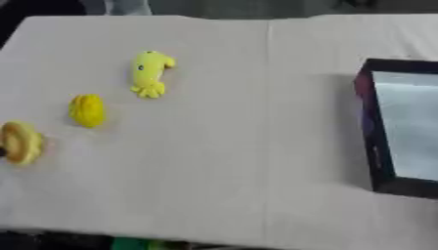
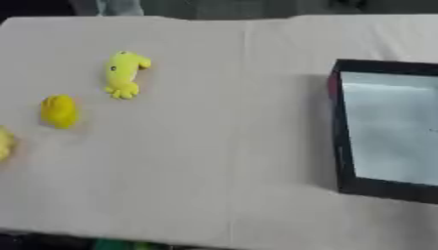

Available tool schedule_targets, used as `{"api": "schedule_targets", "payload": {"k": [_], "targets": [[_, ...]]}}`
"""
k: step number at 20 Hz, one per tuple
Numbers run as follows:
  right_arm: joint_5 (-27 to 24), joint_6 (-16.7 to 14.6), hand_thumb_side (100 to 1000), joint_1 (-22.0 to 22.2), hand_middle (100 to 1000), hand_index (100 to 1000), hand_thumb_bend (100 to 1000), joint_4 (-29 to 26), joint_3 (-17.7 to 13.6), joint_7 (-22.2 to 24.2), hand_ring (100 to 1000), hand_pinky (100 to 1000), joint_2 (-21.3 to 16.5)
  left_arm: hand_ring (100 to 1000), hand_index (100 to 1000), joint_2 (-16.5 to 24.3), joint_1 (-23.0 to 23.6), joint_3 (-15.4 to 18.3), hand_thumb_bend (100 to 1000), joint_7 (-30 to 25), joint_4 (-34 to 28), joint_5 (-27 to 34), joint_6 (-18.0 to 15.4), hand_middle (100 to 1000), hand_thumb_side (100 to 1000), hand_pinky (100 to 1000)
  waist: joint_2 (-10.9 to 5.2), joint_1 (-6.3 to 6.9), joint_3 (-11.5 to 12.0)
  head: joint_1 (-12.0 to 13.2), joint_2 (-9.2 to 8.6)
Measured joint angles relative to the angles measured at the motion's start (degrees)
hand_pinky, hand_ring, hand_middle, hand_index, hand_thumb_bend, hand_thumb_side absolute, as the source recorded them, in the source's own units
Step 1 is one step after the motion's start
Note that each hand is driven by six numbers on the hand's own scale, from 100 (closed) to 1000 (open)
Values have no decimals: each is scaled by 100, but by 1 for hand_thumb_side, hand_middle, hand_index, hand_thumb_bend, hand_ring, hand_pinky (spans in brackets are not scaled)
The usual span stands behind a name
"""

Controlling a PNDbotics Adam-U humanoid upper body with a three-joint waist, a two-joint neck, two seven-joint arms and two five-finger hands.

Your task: Pick up the objects with one hand, pass them to the other hand, and then place them into the box on the other side of the table.

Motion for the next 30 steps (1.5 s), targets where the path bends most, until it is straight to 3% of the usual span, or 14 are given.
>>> {"api": "schedule_targets", "payload": {"k": [8,14,30], "targets": [[0,35,673,-43,1000,1000,100,9,36,32,1000,1000,10,937,923,-255,-502,-527,663,-79,336,-571,-79,854,100,979,0,0,-61,140,0],[4,57,679,-38,1000,1000,100,33,40,35,1000,1000,49,936,925,-255,-527,-533,672,-144,374,-952,-144,852,100,980,0,0,-59,210,0],[17,73,681,3,1000,1000,100,36,42,29,1000,1000,54,945,909,-252,-517,-549,630,-347,695,-1104,-347,858,100,969,0,0,-102,325,-27]]}}
